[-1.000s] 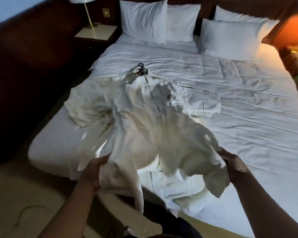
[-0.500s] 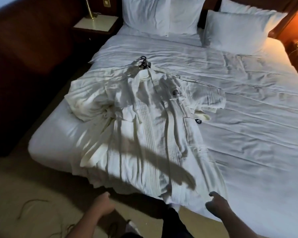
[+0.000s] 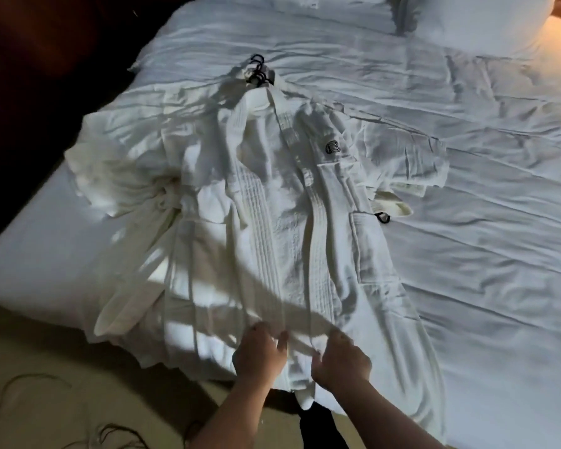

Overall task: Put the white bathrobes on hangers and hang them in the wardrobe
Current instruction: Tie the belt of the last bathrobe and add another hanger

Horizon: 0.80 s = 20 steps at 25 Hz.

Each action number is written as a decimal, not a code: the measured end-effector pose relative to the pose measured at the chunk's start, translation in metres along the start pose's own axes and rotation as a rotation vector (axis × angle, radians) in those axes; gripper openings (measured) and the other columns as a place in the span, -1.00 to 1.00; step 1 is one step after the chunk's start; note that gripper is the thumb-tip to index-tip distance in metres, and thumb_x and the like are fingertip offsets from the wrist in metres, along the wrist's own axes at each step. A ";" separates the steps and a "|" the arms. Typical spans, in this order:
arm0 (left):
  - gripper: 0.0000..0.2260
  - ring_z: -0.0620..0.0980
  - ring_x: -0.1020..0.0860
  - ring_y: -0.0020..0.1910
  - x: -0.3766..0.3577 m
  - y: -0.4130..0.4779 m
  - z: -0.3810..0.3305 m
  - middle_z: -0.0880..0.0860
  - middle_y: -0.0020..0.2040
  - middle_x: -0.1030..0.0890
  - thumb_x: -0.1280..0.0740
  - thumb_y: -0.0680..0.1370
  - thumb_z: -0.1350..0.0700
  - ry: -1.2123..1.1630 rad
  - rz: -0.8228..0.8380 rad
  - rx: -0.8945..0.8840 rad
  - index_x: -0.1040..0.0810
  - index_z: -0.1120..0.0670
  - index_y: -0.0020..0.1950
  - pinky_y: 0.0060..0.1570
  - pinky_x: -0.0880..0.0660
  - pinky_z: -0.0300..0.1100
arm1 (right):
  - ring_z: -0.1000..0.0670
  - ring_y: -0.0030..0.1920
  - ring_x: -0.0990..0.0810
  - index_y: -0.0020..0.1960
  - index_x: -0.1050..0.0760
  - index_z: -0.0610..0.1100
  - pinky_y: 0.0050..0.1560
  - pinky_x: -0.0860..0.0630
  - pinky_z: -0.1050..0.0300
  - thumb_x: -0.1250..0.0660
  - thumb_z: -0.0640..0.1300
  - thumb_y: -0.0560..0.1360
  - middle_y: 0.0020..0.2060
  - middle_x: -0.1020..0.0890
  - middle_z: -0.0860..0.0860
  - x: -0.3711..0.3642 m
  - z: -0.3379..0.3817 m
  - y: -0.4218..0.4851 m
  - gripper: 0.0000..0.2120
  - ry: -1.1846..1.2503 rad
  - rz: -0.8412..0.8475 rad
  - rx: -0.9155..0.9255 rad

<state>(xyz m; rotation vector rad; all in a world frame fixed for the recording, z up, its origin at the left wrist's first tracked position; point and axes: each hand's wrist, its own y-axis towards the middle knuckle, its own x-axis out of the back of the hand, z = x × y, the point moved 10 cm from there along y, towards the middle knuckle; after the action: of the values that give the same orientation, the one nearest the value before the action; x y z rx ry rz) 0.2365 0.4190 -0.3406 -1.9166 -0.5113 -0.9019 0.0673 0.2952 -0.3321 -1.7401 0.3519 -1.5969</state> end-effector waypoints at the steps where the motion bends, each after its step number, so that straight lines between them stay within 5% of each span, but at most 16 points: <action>1: -0.62 0.08 -0.61 0.14 0.002 0.005 -0.005 0.01 0.08 -0.62 -0.23 0.56 -0.27 0.038 -0.003 0.000 -0.52 0.00 0.12 0.04 -0.58 -0.04 | -0.08 0.25 -0.60 0.39 -0.34 -0.02 0.17 -0.51 0.02 -0.22 0.20 0.49 0.26 -0.56 0.01 0.004 0.002 0.005 -0.46 -0.044 0.006 0.006; 4: -0.75 0.12 -0.64 0.08 0.012 -0.001 -0.014 0.03 0.01 -0.65 -0.27 0.52 -0.11 0.097 0.033 0.006 -0.56 0.03 0.03 -0.01 -0.57 -0.08 | -0.10 0.11 -0.66 0.11 -0.48 0.01 0.00 -0.49 0.08 -0.21 0.14 0.47 0.06 -0.65 0.02 0.021 0.006 0.000 -0.70 -0.022 -0.002 0.056; 6: -0.77 0.12 -0.64 -0.04 0.023 -0.016 -0.024 0.05 -0.11 -0.65 -0.24 0.46 -0.10 0.065 0.022 -0.037 -0.50 0.05 -0.14 -0.07 -0.57 -0.11 | -0.16 -0.05 -0.67 -0.08 -0.39 -0.01 -0.17 -0.41 0.09 -0.19 0.07 0.44 -0.12 -0.65 -0.02 0.027 0.016 -0.014 -0.83 0.061 -0.068 0.210; 8: -0.71 0.09 -0.62 -0.10 0.017 -0.028 -0.031 0.07 -0.15 -0.64 -0.19 0.47 -0.15 0.101 0.069 -0.113 -0.46 0.08 -0.19 -0.11 -0.53 -0.11 | -0.21 -0.09 -0.66 -0.07 -0.35 0.01 -0.21 -0.44 0.06 -0.18 0.09 0.43 -0.14 -0.64 -0.04 0.014 0.027 -0.031 -0.82 0.045 -0.026 0.488; 10: -0.63 0.08 -0.64 -0.01 -0.014 -0.038 -0.031 0.07 -0.05 -0.66 -0.14 0.53 -0.17 0.149 0.257 -0.203 -0.54 0.09 -0.09 -0.03 -0.53 -0.11 | -0.18 0.20 -0.60 0.18 -0.47 0.06 0.06 -0.54 -0.02 -0.23 0.16 0.51 0.15 -0.61 -0.05 -0.021 0.020 -0.043 -0.69 -0.160 0.231 0.664; 12: -0.63 0.06 -0.64 0.11 -0.034 -0.040 -0.027 0.04 0.06 -0.68 -0.13 0.57 -0.18 0.096 0.401 -0.206 -0.58 0.03 0.05 0.08 -0.56 -0.11 | -0.14 0.28 -0.57 0.27 -0.51 0.07 0.20 -0.52 0.00 -0.24 0.19 0.53 0.28 -0.56 -0.02 -0.034 0.000 -0.039 -0.63 -0.264 0.356 0.563; 15: -0.63 -0.09 -0.60 0.17 -0.024 -0.024 -0.045 -0.07 0.18 -0.64 -0.19 0.61 -0.15 -0.153 0.332 -0.241 -0.44 -0.20 0.42 0.18 -0.49 -0.23 | -0.12 0.03 -0.68 0.21 -0.44 0.15 -0.02 -0.58 0.02 -0.16 -0.02 0.48 0.11 -0.65 0.05 0.024 -0.003 -0.011 -0.68 0.107 -0.027 0.402; 18: -0.41 -0.13 -0.58 -0.14 -0.031 -0.021 -0.055 0.09 0.24 -0.63 -0.21 0.63 -0.12 -0.175 0.517 -0.188 -0.11 -0.17 0.65 -0.19 -0.48 -0.26 | -0.12 0.07 -0.67 0.37 -0.42 0.12 0.02 -0.57 0.06 -0.10 -0.19 0.50 0.14 -0.67 0.02 0.043 0.007 0.008 -0.51 0.129 0.003 0.425; 20: -0.54 -0.13 -0.63 -0.15 -0.022 -0.013 -0.052 0.09 0.24 -0.66 -0.23 0.63 -0.12 -0.173 0.581 -0.119 -0.36 -0.12 0.55 -0.26 -0.49 -0.32 | -0.10 0.14 -0.65 0.34 -0.53 0.06 0.10 -0.54 0.17 -0.10 -0.24 0.51 0.15 -0.68 -0.02 0.039 -0.001 0.022 -0.51 0.122 0.140 0.378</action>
<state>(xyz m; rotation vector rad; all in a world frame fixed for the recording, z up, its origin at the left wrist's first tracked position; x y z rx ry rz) 0.1938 0.3802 -0.3346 -2.0968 0.0166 -0.3969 0.0793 0.2545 -0.3174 -1.3086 0.2073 -1.5556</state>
